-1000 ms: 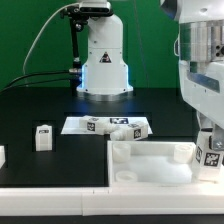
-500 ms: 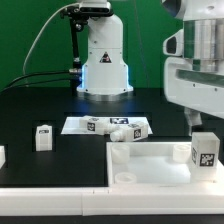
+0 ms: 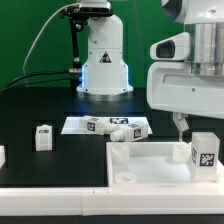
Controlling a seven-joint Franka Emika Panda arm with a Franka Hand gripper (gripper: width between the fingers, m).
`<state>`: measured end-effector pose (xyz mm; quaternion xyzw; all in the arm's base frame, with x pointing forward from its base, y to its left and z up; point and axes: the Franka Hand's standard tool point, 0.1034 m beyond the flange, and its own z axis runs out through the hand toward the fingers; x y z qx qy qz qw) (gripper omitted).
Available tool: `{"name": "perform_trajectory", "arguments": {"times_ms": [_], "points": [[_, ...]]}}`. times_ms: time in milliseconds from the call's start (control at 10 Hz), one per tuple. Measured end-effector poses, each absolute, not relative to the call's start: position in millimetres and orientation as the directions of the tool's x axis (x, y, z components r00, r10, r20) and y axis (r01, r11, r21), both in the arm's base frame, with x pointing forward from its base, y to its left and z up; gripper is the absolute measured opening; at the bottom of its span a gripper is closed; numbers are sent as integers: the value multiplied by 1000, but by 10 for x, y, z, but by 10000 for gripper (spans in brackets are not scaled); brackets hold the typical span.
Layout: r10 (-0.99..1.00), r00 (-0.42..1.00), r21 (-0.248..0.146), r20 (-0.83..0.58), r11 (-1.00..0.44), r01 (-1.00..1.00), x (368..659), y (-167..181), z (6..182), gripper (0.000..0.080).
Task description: Assemble square table
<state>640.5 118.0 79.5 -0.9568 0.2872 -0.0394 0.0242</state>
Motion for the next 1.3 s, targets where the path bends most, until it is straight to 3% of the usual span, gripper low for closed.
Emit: {"name": "perform_trajectory", "arguments": {"times_ms": [200, 400, 600, 900, 1300], "points": [[-277, 957, -45, 83, -961, -274, 6419, 1119, 780, 649], [-308, 948, -47, 82, -951, -305, 6418, 1122, 779, 618], [-349, 934, -50, 80, -937, -346, 6418, 1117, 778, 283], [-669, 739, -60, 81, -743, -666, 6415, 1117, 788, 284], [-975, 221, -107, -28, -217, -970, 6406, 1037, 761, 284]]}}
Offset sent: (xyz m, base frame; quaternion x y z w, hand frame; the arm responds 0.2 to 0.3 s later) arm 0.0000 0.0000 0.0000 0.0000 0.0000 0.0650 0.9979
